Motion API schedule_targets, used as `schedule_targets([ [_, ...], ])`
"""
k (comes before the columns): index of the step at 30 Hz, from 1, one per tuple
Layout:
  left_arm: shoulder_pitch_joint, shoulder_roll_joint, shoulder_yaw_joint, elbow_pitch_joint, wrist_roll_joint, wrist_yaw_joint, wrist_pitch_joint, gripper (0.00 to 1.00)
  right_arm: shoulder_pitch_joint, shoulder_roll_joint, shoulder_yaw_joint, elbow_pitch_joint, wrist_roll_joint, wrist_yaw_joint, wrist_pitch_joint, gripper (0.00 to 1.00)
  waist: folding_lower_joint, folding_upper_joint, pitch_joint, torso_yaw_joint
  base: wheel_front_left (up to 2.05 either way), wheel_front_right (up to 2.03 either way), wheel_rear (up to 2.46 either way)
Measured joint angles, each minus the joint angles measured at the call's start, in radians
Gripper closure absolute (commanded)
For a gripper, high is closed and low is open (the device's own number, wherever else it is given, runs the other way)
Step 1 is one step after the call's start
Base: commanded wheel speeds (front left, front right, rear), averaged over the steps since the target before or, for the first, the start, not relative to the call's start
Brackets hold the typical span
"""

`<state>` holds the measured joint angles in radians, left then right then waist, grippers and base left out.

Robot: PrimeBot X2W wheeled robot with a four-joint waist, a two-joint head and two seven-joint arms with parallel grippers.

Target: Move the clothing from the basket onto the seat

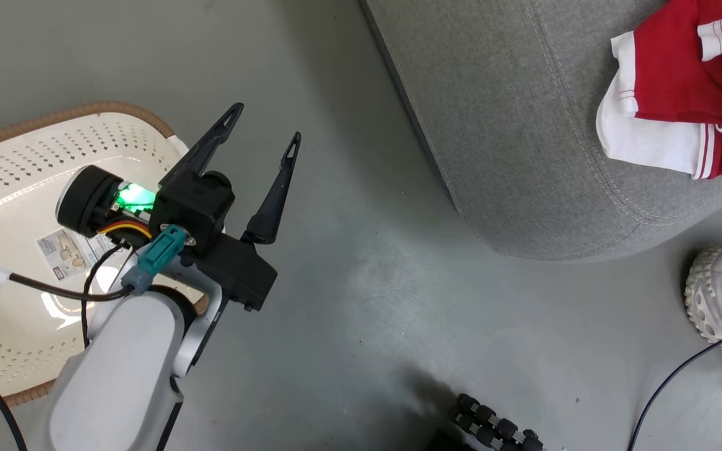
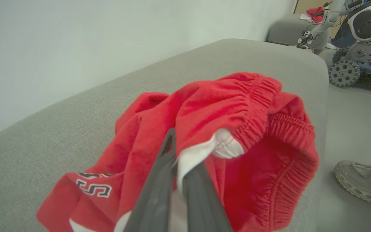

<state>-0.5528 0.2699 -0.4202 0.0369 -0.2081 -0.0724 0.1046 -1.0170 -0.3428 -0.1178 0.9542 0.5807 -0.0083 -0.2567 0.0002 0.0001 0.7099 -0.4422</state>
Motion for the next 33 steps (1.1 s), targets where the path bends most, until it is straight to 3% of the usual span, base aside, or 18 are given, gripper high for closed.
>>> schedule_targets([
  [7,0.0,0.004,0.001,0.003,0.0,-0.007,0.001,0.0,-0.001,0.006,0.002,0.055,0.0,0.01,0.0,1.0,-0.0001,-0.0001,0.001,-0.004,0.0,0.0,0.0],
  [11,-0.003,0.003,0.001,0.008,0.0,-0.007,0.0,0.0,-0.017,0.004,0.002,0.091,0.009,0.035,0.0,0.99,-0.0002,0.0,-0.003,-0.004,0.0,0.0,0.0],
  [12,-0.004,0.003,0.001,0.008,0.0,-0.007,0.0,0.0,-0.017,0.01,0.005,0.088,0.008,0.035,0.0,0.42,-0.0002,0.0,-0.005,-0.004,0.0,0.0,0.0],
  [13,-0.004,0.003,0.002,0.009,0.0,-0.007,0.0,0.0,-0.017,0.018,0.007,0.088,0.008,0.036,0.0,0.0,-0.0002,0.0,-0.006,-0.005,0.0,0.0,0.0],
  [19,-0.003,0.002,0.0,0.028,0.0,-0.007,-0.01,0.0,-0.019,0.022,0.016,0.083,-0.007,0.054,0.0,0.0,-0.0002,-0.0001,-0.023,-0.008,0.0,0.0,0.0],
  [33,0.005,-0.016,-0.001,0.063,-0.012,-0.008,-0.047,0.0,0.059,0.007,0.014,0.07,-0.05,0.061,0.0,0.0,-0.0002,0.0,-0.092,-0.014,0.0,0.0,0.0],
])
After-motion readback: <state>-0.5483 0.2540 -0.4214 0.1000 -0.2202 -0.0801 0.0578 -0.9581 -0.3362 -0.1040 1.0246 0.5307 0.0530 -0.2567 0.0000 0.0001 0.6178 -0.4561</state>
